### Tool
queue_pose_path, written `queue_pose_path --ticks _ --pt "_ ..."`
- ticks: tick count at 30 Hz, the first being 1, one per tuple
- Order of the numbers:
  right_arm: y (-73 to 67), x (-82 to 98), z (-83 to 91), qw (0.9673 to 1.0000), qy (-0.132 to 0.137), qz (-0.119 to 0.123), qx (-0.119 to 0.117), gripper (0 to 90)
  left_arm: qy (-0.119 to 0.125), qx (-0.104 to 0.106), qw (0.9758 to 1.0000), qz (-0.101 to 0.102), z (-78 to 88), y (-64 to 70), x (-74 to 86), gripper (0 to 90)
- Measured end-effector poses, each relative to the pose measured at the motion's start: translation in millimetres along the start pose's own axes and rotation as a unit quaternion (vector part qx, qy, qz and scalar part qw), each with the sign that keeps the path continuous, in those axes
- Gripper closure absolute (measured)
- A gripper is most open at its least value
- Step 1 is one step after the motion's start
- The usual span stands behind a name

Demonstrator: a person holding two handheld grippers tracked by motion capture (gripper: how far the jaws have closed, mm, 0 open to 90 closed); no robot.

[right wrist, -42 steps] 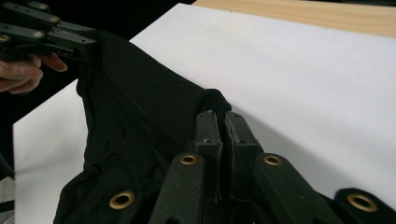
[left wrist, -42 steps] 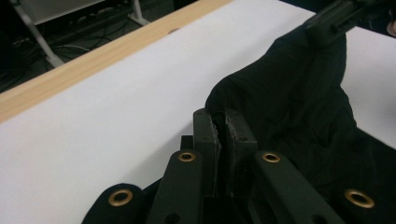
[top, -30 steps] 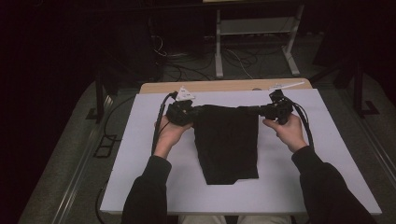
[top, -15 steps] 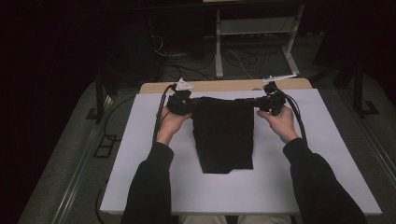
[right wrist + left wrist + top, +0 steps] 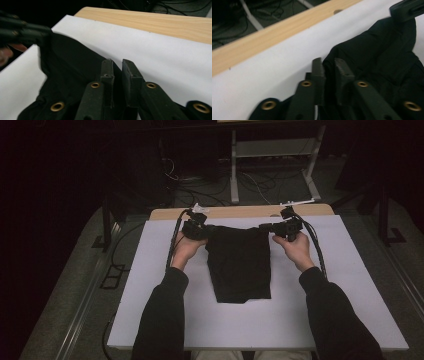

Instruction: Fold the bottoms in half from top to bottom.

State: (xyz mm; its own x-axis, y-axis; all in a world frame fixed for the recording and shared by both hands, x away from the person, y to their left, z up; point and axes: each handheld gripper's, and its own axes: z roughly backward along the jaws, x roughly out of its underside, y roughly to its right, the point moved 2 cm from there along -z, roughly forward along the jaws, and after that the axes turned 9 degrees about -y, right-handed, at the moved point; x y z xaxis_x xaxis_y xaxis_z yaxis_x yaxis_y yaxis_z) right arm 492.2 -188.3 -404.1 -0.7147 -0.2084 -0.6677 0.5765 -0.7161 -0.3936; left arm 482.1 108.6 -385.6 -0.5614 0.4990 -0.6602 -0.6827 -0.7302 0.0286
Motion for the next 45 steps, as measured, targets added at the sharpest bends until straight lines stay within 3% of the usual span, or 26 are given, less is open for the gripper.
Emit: queue_pose_path --ticks 2,7,10,13,21,24,27,31,45 --pt "0.5 0.4 0.0 1.0 0.002 -0.005 -0.008 72.0 0.004 0.004 1.0 0.007 0.4 1.9 -0.2 71.4" --pt "-2.6 0.5 2.3 0.9999 0.003 0.01 0.005 54.1 0.016 0.01 0.9993 0.032 5.2 2.2 -2.3 49.1" --pt "-4.9 0.6 6.0 0.9999 0.001 0.014 0.006 43.3 0.021 0.014 0.9979 0.06 7.1 -1.1 -2.3 42.4" --pt "-6.2 0.6 12.3 0.9999 0.001 0.012 -0.002 35.0 0.02 0.023 0.9971 0.069 9.4 -3.7 -1.1 34.1" --pt "-12.0 3.9 28.0 0.9995 -0.004 0.027 -0.014 12.9 0.04 0.051 0.9952 0.074 18.7 -1.1 5.7 13.8" --pt "-15.0 8.9 33.8 0.9996 0.0 0.028 -0.007 10.5 0.048 0.06 0.9942 0.075 22.4 -1.1 10.8 8.8" --pt "-16.3 14.2 39.0 0.9997 0.004 0.026 -0.001 1.5 0.051 0.06 0.9943 0.072 24.3 -1.2 17.0 2.0" --pt "-16.0 20.4 45.6 0.9996 0.01 0.025 0.005 0.0 0.053 0.049 0.9951 0.067 27.4 -0.1 25.8 0.0" --pt "-18.3 40.2 67.8 0.9991 0.01 0.035 0.019 0.0 0.074 0.05 0.9934 0.072 46.0 6.4 48.1 0.0"
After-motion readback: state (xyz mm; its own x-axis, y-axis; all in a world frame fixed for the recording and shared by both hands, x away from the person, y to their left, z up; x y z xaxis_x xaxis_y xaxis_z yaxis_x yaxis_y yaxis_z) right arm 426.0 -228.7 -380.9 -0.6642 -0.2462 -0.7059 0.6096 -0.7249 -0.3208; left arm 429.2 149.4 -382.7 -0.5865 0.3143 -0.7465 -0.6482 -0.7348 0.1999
